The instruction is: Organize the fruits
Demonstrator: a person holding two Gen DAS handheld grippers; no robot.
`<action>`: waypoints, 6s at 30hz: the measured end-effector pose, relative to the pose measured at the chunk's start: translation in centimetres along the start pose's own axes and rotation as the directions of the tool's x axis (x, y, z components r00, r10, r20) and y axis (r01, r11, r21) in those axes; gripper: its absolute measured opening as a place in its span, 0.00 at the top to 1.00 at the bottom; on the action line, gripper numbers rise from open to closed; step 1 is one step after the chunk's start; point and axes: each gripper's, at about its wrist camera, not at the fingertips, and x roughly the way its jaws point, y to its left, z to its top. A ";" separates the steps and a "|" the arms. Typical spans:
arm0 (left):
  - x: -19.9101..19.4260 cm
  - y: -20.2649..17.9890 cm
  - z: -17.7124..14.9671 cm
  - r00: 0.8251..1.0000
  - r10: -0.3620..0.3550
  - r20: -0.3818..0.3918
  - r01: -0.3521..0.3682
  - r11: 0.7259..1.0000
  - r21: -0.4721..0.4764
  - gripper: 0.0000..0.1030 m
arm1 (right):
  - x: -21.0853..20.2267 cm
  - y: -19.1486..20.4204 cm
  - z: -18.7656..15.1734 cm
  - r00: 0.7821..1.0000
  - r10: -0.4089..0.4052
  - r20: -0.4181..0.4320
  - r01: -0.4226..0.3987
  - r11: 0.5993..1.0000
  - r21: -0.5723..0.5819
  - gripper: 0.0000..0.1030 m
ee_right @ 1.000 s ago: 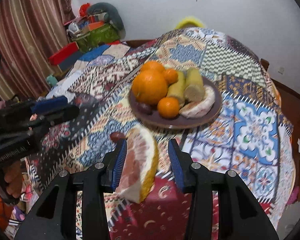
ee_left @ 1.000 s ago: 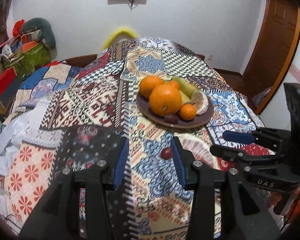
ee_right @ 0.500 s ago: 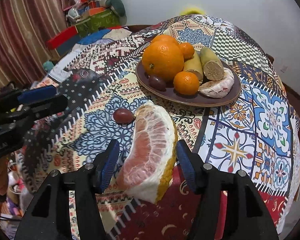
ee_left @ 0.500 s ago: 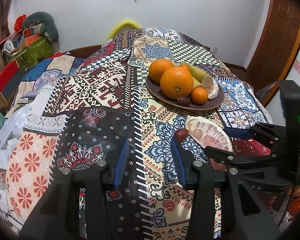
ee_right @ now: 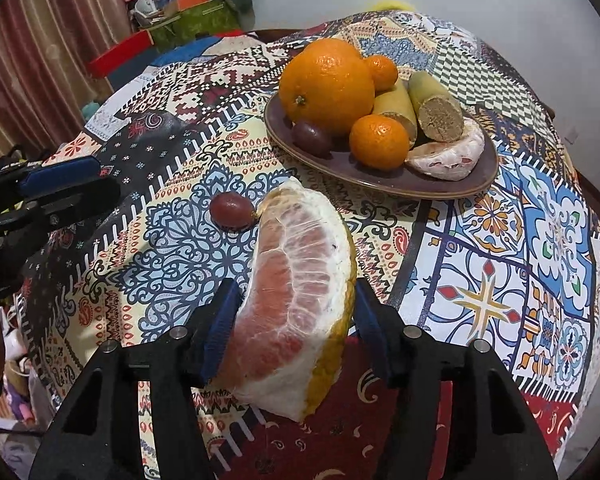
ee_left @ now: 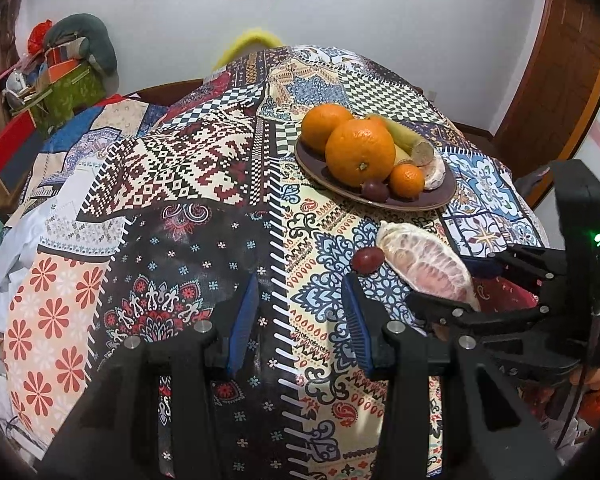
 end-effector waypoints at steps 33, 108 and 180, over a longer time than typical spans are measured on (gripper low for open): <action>4.3 -4.7 1.6 0.997 -0.034 -0.075 0.041 0.995 0.091 0.58 | -4.6 -4.6 -1.0 0.994 0.023 0.109 -0.032 0.996 0.081 0.74; 9.1 -4.5 14.3 0.992 -0.124 0.034 0.119 0.984 0.130 0.72 | -5.0 -9.7 10.3 0.947 -0.024 0.321 -0.024 0.989 0.144 0.76; -23.2 -7.7 7.4 0.808 -0.116 0.578 0.067 0.992 0.106 0.57 | -30.1 0.3 0.9 0.684 -0.080 0.725 0.010 0.995 0.100 0.51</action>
